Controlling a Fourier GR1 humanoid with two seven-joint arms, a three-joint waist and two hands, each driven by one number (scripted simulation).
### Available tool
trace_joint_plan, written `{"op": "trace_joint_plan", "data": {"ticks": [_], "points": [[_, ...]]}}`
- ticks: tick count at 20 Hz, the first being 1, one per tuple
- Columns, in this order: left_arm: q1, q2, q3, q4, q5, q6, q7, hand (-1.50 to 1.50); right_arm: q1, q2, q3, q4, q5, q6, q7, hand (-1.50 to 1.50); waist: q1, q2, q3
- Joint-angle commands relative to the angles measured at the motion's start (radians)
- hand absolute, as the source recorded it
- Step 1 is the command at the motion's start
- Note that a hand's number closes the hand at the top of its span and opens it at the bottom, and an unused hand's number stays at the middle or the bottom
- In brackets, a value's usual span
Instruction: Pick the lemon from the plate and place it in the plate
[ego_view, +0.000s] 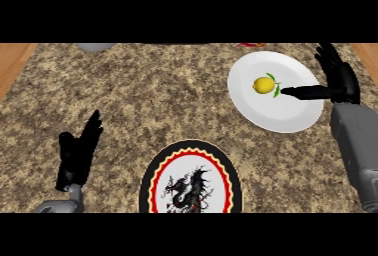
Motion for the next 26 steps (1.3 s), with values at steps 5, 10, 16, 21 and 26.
{"op": "trace_joint_plan", "data": {"ticks": [5,10,16,21,26], "points": [[-0.068,-0.054,-0.025,0.04,-0.056,0.045,0.017,0.0,-0.002,-0.013,0.042,0.074,-0.021,-0.035,-0.074,-1.5,0.005,0.003,0.0],[-0.014,-0.002,0.022,0.005,-0.008,-0.021,0.01,0.0,0.015,-0.047,0.048,0.122,-0.02,-0.079,-0.069,-1.5,0.007,0.003,0.0],[0.072,-0.016,-0.004,-0.077,-0.02,-0.025,-0.011,0.0,-0.036,-0.029,0.085,0.173,0.012,-0.179,-0.049,-1.5,0.015,0.003,0.0],[-0.027,-0.015,0.021,-0.001,-0.011,-0.035,0.021,0.0,0.011,-0.063,0.081,0.231,0.01,-0.204,-0.116,-1.5,0.014,0.006,0.001],[0.02,-0.031,0.004,-0.058,-0.025,-0.021,0.025,0.0,0.038,-0.148,0.065,0.251,-0.019,-0.134,-0.131,-1.5,0.017,0.007,0.001]]}}
